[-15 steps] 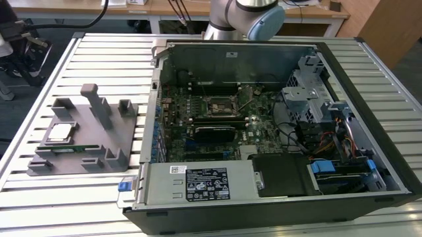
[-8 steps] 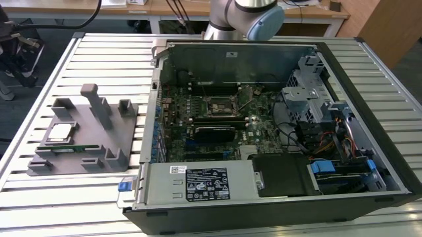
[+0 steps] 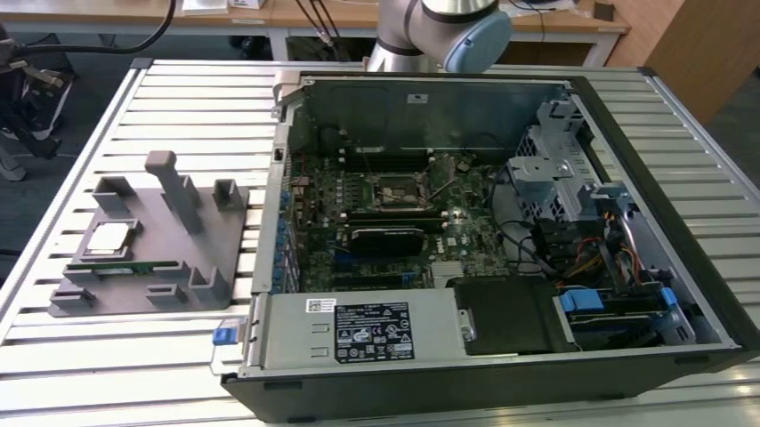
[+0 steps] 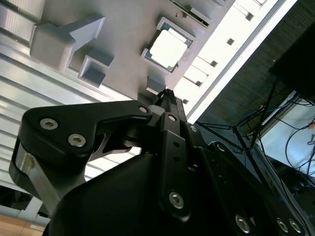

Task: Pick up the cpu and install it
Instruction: 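Reach for the cpu, then pick up the cpu and move it towards the insertion slot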

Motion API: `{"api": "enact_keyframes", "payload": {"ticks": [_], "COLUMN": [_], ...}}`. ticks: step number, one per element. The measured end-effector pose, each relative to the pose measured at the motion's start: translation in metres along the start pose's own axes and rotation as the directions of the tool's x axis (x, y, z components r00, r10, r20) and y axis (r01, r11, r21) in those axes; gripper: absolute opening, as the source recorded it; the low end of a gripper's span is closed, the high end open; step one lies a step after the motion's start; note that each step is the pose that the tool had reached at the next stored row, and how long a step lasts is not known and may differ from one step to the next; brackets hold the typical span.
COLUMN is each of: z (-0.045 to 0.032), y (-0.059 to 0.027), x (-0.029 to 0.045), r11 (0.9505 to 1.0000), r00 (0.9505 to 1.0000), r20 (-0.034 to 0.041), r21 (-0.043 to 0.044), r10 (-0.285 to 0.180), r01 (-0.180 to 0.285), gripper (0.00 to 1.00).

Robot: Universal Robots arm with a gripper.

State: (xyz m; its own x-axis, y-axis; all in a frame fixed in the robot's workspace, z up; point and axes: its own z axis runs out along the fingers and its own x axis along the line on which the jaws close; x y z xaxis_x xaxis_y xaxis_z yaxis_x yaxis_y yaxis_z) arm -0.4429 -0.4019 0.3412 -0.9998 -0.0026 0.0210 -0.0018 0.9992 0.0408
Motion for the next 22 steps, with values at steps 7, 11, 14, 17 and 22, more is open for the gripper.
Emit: {"api": "enact_keyframes", "payload": {"ticks": [7, 11, 14, 17, 22], "z": [0.0015, 0.0023, 0.0027, 0.0036, 0.009], "y": [0.0, -0.0001, -0.0001, -0.0001, -0.0027], "x": [0.0002, 0.0001, 0.0001, 0.0001, 0.0], "r11": [1.0, 1.0, 1.0, 1.0, 1.0], "r00": [1.0, 1.0, 1.0, 1.0, 1.0], "r20": [0.0002, 0.0001, 0.0, 0.0002, -0.0004], "r21": [-0.0013, -0.0013, -0.0009, -0.001, -0.0007], "r10": [0.0, 0.0, -0.001, 0.0, -0.01], "r01": [0.0, 0.0, 0.001, 0.0, 0.01], "gripper": [0.11, 0.11, 0.11, 0.11, 0.11]}}
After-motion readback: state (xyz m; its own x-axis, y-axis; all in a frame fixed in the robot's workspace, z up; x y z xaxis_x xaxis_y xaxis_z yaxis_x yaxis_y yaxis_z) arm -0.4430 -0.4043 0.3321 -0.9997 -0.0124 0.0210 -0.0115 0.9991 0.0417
